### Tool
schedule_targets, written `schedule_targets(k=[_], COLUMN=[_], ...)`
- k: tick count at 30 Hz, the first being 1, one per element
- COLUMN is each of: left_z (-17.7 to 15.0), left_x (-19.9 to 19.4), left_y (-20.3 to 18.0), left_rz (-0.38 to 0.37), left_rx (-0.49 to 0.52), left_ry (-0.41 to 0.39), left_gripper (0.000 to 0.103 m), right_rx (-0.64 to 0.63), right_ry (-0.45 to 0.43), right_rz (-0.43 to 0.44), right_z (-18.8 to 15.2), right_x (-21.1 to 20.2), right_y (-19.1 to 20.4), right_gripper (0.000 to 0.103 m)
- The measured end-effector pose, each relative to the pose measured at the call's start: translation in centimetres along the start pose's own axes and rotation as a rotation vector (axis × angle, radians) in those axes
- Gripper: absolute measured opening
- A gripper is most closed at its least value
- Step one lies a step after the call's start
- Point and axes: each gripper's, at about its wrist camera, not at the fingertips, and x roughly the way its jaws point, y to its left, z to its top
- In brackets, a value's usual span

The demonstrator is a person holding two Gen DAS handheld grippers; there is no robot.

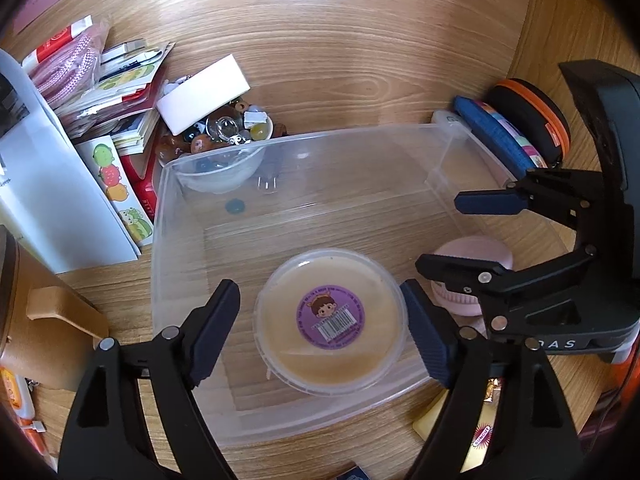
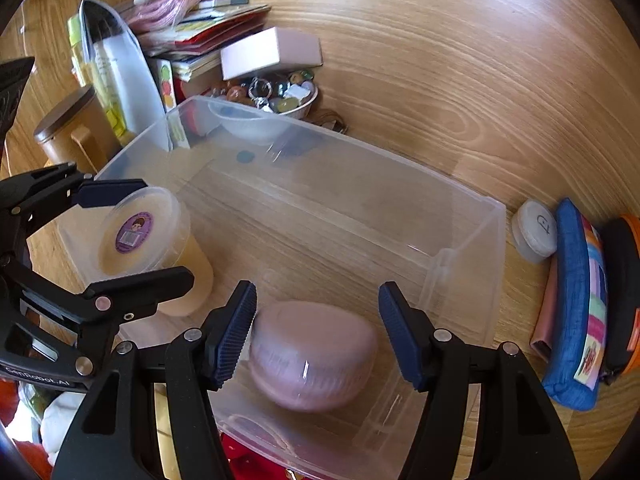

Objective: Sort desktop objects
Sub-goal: 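Open the left tool dropping the tub while the right tool releases the pink container into the box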

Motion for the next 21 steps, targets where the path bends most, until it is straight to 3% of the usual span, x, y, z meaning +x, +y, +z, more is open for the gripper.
schedule_targets(k=[7, 11, 21], left_z=[0.0, 0.0, 0.3], left_x=[-0.1, -0.6, -2.5], left_y=[0.0, 0.1, 0.3], left_rz=[-0.027, -0.060, -0.036], left_rx=[0.003, -0.008, -0.015], left_ry=[-0.004, -0.014, -0.060], left_gripper=[0.084, 0.093, 0.093], right_rx=[-0.008, -0.011, -0.009], right_ry=[0.061, 0.047, -0.020], right_rz=[0.029, 0.008, -0.057], right_z=[0.3, 0.1, -1.5], right_x=[0.5, 0.1, -3.0], right_y=[-0.3, -0.3, -0.4], right_gripper=[0.066, 0.067, 0.074])
